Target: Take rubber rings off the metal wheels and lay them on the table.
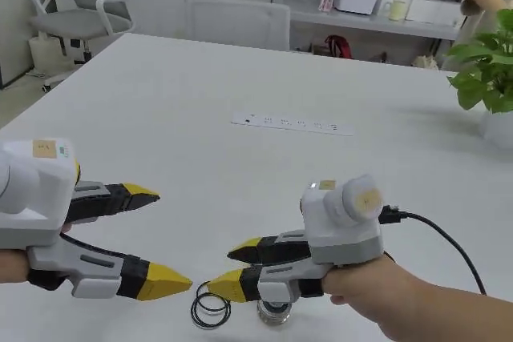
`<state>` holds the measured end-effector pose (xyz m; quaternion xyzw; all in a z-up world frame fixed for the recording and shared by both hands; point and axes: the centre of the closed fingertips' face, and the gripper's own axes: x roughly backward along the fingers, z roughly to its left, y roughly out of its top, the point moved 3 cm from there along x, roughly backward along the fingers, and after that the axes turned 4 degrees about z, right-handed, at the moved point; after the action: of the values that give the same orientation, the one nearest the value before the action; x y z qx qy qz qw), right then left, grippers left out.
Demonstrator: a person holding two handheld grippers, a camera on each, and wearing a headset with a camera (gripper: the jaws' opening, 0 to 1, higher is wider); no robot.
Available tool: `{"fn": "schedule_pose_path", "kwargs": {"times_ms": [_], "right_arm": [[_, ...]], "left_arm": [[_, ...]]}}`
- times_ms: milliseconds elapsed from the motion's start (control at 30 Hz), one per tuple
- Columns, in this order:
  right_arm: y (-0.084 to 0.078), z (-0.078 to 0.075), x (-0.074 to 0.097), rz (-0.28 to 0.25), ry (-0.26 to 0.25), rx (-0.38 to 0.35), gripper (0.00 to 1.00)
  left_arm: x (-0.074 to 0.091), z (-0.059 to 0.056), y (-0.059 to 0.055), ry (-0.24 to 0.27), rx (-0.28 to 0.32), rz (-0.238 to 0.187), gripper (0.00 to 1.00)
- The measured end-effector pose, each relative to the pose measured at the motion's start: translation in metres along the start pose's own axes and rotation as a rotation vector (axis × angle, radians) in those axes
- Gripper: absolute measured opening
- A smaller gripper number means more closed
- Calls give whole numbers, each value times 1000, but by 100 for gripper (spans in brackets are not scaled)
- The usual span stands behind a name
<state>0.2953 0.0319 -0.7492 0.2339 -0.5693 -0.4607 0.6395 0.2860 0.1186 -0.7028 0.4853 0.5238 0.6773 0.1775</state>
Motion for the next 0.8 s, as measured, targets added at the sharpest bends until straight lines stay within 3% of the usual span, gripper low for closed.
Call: {"fn": "schedule_pose_path", "kwargs": {"times_ms": [267,467,800], "right_arm": [[2,-4,11,-12,-20,22,43],[0,-17,24,-22,-55,14,43],[-9,-37,43,-30,-118,-17,43]], "left_arm": [[-4,-1,1,-12,-6,7,82],[-7,0,3,-18,-6,12,82],[-28,-2,7,-46,-13,20,81]]}}
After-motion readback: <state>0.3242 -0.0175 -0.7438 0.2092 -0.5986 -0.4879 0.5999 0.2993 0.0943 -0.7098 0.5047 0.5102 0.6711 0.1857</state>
